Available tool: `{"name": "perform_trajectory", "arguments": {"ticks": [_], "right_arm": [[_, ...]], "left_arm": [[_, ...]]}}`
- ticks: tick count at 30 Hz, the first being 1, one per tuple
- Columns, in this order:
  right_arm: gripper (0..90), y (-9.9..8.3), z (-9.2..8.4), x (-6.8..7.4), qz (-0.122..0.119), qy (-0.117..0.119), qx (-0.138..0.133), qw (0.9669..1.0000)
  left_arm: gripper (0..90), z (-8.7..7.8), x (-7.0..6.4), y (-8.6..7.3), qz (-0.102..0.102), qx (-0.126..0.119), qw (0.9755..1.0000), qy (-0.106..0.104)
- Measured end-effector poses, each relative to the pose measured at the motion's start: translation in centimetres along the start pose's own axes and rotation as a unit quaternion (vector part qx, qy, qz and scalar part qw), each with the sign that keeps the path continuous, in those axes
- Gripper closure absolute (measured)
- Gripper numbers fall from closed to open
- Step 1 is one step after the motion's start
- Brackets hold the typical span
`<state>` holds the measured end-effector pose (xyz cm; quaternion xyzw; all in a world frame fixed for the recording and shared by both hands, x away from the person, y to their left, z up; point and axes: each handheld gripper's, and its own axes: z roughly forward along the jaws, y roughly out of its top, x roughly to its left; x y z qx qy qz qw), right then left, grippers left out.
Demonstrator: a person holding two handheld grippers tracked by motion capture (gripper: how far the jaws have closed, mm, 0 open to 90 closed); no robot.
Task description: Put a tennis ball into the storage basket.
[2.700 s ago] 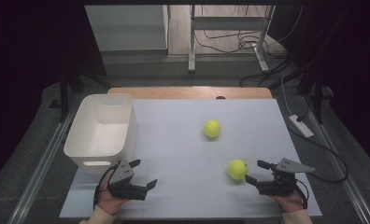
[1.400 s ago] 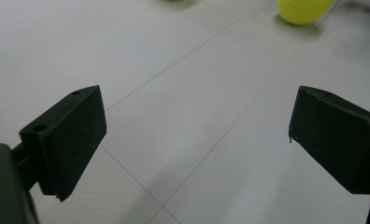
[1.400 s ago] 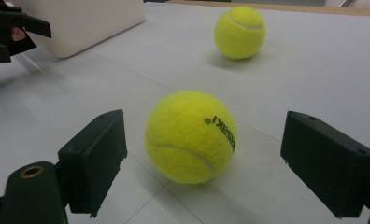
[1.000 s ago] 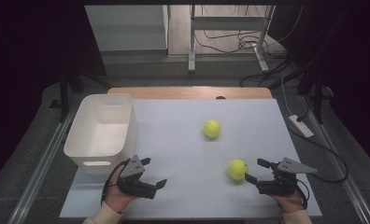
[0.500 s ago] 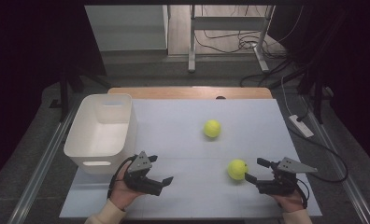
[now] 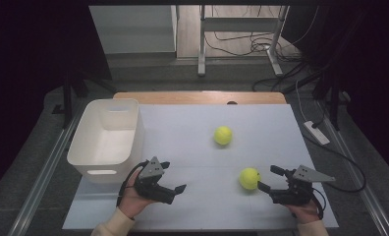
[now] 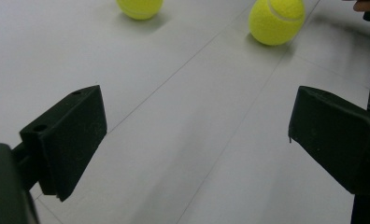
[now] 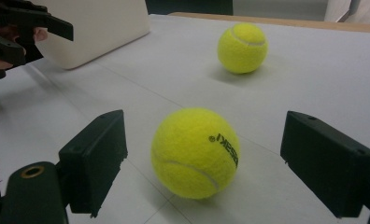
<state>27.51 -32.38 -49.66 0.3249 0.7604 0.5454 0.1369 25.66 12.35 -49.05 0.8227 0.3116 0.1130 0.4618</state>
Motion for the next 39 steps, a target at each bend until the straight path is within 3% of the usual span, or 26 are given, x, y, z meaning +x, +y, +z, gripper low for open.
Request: {"name": "perform_trajectory", "arguments": {"ticks": [17,25,39], "right_arm": [[14.8,0.0,-0.1,0.2,-0.001,-0.003,-0.004,1.0000],[14.8,-0.1,-0.1,0.1,-0.002,-0.002,-0.004,1.0000],[14.8,-0.1,0.0,0.1,-0.001,-0.004,-0.002,1.0000]], "left_arm": [[5.5,1.2,-0.2,1.1,0.001,0.013,0.9999,-0.001],[5.4,2.0,0.0,2.3,-0.003,0.024,0.9996,0.014],[6.5,3.0,0.8,4.4,-0.013,0.030,0.9994,0.014]]}}
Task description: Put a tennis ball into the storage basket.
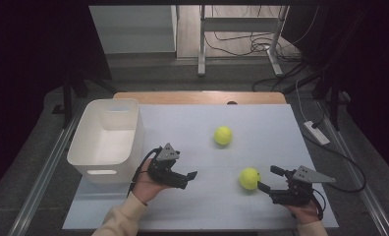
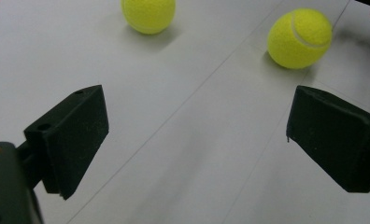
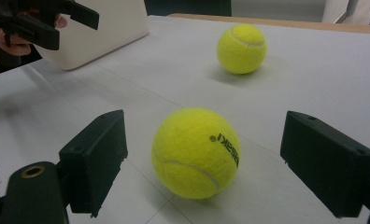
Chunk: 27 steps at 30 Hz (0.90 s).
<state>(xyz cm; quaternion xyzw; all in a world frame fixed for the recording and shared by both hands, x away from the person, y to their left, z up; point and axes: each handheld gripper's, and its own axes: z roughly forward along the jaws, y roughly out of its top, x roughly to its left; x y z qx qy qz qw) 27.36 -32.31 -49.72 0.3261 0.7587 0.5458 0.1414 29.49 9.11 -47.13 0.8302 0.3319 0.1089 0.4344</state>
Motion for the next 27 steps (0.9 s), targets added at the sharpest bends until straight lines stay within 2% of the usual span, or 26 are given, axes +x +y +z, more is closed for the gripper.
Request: {"name": "perform_trajectory", "arguments": {"ticks": [10,17,27], "right_arm": [[14.8,-0.1,-0.1,-0.1,0.001,-0.002,-0.001,1.0000],[14.8,-0.1,0.0,-0.1,0.000,-0.001,0.000,1.0000],[14.8,-0.2,0.0,-0.2,0.002,-0.002,0.002,1.0000]], "left_arm": [[6.5,0.6,0.3,1.1,0.000,0.000,1.0000,-0.006],[6.6,1.1,0.7,2.1,-0.008,-0.001,0.9999,-0.013],[6.5,1.9,0.8,3.5,-0.006,-0.002,0.9998,-0.017]]}}
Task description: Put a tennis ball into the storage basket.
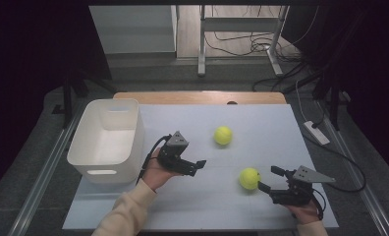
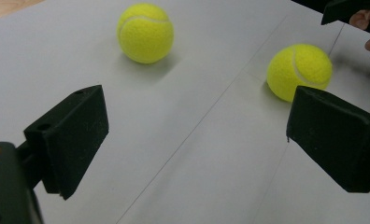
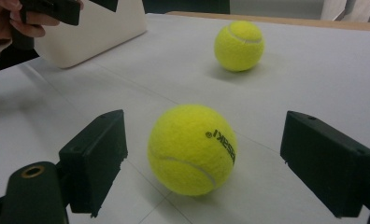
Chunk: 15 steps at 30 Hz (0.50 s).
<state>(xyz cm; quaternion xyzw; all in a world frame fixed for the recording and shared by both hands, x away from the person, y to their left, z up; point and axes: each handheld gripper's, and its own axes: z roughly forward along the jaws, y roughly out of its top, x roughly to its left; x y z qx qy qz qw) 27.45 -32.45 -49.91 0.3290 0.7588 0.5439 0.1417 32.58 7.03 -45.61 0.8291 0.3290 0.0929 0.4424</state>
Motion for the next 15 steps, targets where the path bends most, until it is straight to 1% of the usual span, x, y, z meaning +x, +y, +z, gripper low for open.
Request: {"name": "perform_trajectory", "arguments": {"ticks": [8,10,12,13,15], "right_arm": [[14.8,0.0,0.0,0.0,-0.002,-0.004,-0.003,1.0000],[14.8,0.0,0.0,-0.1,-0.002,-0.004,-0.001,1.0000],[14.8,0.0,0.0,-0.1,-0.002,-0.004,0.000,1.0000],[14.8,0.0,0.0,0.0,-0.002,-0.003,0.001,1.0000],[14.8,0.0,0.0,-0.1,-0.002,-0.003,0.001,1.0000]], "left_arm": [[6.5,0.4,0.2,0.8,0.006,0.004,1.0000,0.003],[6.5,0.6,0.3,0.9,0.006,0.005,1.0000,0.005],[6.5,0.7,0.5,1.1,0.000,0.004,1.0000,-0.002],[6.6,0.7,0.6,1.2,-0.002,0.004,1.0000,-0.002],[6.6,0.8,0.6,1.4,0.006,0.006,0.9999,0.009]]}}
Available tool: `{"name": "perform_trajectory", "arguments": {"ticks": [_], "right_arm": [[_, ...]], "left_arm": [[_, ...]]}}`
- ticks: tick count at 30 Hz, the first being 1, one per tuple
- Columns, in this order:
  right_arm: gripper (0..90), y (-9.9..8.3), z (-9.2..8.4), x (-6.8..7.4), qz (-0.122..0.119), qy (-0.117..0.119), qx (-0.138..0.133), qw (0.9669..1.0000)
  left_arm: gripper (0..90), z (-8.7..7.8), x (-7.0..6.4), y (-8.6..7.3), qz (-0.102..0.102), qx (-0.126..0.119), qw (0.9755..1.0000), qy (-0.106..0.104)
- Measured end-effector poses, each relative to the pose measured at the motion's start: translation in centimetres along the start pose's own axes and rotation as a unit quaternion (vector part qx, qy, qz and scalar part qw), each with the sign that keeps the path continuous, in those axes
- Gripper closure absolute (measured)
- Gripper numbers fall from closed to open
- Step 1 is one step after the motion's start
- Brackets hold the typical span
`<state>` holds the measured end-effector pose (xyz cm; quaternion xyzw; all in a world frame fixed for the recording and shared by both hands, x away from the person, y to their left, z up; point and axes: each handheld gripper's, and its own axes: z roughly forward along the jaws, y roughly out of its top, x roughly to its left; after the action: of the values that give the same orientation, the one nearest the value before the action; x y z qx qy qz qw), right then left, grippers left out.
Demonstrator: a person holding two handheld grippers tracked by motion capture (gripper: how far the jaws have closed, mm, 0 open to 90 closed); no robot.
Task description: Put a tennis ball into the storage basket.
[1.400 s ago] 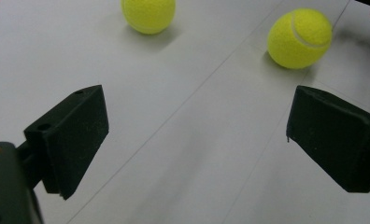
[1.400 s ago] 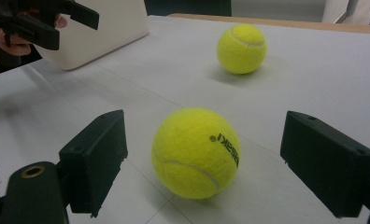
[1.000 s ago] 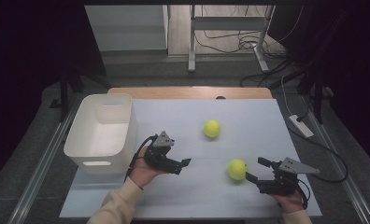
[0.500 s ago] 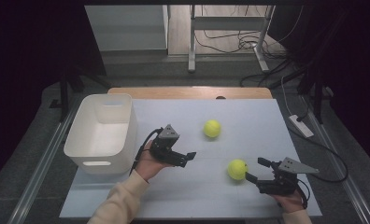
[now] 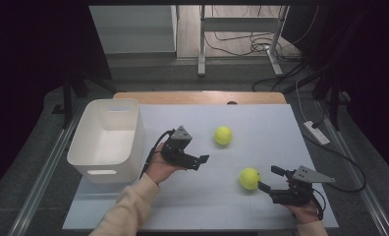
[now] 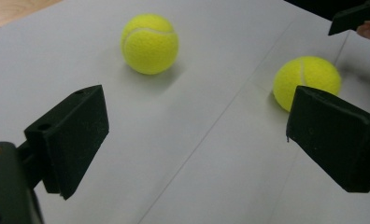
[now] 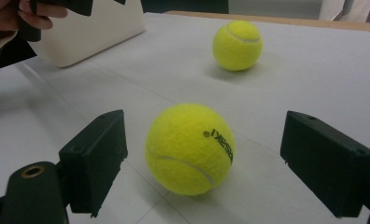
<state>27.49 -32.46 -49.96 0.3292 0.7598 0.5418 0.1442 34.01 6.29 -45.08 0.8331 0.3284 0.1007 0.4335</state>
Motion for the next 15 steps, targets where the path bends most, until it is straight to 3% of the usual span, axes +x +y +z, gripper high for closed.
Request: {"name": "perform_trajectory", "arguments": {"ticks": [15], "right_arm": [[14.8,-0.1,0.1,0.0,-0.003,-0.002,0.003,1.0000]], "left_arm": [[6.5,0.4,-0.1,1.2,0.004,0.001,1.0000,-0.001]]}}
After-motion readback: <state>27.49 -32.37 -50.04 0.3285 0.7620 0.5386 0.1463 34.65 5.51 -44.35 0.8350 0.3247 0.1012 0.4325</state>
